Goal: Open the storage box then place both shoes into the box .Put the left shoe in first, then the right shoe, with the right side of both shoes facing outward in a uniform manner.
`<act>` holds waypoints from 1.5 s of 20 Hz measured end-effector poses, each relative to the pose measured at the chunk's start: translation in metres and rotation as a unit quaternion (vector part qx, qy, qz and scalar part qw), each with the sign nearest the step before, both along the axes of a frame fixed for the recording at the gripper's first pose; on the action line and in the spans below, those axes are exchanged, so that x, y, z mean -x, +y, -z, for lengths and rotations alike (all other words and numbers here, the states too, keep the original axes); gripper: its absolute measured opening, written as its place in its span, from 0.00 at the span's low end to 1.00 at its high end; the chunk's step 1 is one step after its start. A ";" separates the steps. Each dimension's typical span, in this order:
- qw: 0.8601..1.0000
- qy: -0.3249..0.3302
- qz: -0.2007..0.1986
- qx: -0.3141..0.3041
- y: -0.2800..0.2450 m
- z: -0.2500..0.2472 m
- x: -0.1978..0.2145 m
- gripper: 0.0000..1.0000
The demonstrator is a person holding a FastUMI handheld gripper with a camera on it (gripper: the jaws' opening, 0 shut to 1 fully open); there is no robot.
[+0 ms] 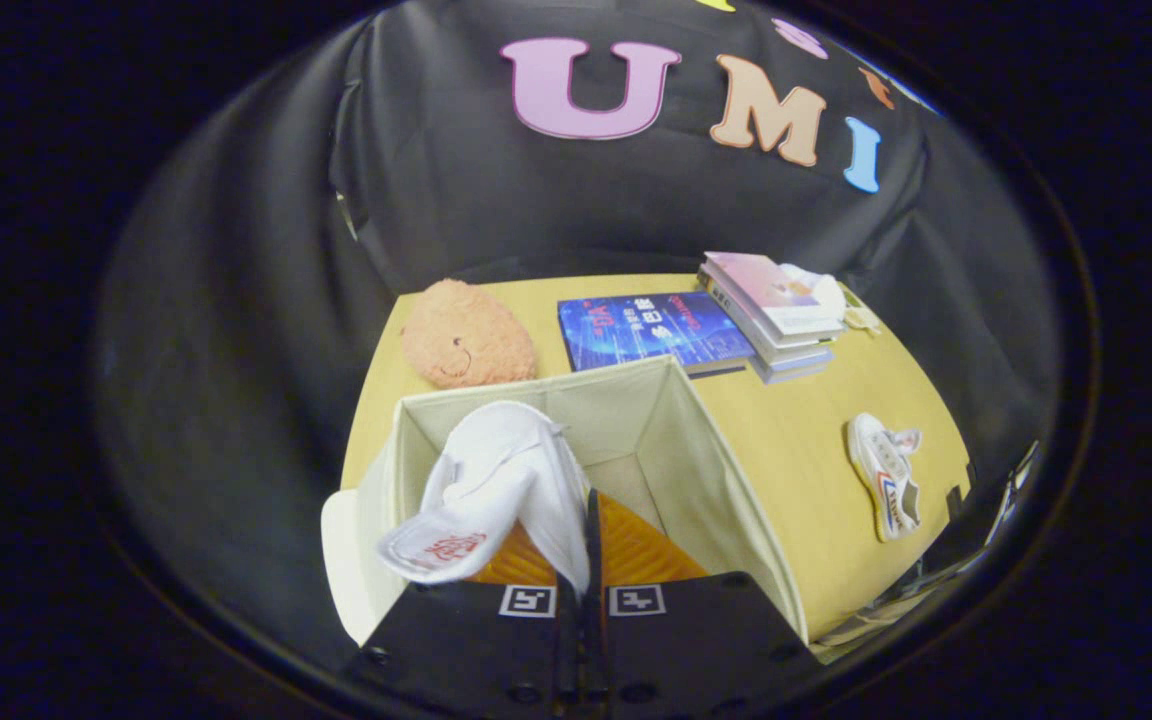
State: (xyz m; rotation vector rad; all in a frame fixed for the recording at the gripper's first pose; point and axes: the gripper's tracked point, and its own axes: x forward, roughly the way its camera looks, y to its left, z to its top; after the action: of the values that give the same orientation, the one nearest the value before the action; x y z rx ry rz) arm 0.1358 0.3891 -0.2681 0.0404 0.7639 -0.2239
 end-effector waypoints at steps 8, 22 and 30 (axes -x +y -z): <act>0.987 0.136 -0.066 -0.047 0.026 0.065 0.016 0.20; 0.988 0.071 -0.135 -0.006 -0.062 -0.016 0.060 0.97; 0.995 0.051 -0.085 0.018 -0.183 -0.039 0.093 0.98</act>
State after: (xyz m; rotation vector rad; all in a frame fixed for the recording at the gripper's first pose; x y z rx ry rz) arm 0.0424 0.2057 -0.2287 -0.0713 0.8609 -0.0790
